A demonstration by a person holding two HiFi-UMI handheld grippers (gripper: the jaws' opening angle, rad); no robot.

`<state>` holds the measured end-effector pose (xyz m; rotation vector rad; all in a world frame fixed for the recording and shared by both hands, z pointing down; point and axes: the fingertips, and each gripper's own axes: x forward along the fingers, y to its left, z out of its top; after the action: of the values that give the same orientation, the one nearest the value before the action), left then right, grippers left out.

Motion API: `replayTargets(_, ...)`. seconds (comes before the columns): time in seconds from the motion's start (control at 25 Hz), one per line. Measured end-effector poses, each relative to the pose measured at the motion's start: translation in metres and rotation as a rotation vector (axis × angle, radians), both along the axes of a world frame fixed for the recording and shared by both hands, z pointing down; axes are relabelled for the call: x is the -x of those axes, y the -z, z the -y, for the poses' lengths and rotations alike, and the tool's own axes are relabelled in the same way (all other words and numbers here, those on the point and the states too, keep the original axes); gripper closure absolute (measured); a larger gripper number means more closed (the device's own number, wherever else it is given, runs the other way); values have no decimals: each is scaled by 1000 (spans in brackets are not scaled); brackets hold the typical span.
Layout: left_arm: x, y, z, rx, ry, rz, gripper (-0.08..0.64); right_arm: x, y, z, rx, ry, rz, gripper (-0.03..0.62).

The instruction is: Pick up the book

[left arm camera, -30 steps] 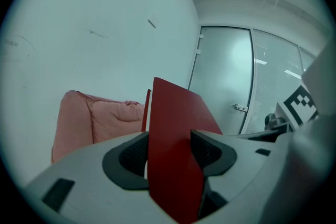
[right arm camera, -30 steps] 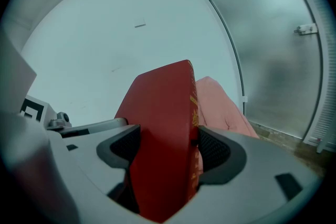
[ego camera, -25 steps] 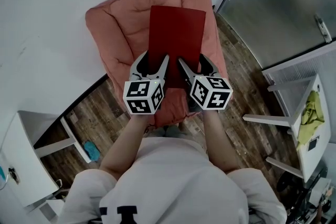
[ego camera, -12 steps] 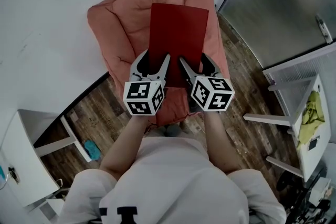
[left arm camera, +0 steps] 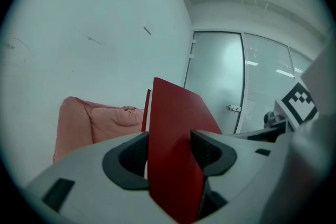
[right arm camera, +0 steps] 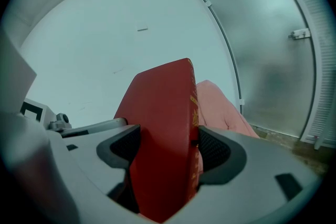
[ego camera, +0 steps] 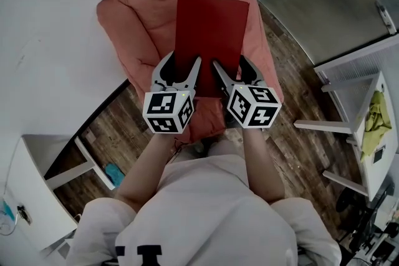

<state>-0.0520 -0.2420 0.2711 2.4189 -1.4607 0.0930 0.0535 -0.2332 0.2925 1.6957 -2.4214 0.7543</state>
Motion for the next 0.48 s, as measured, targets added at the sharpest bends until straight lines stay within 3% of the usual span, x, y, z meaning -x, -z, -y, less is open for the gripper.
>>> replayTargets(0.48, -14, 12, -62, -35, 25, -26, 324, -15, 14, -58, -42, 24, -21, 250)
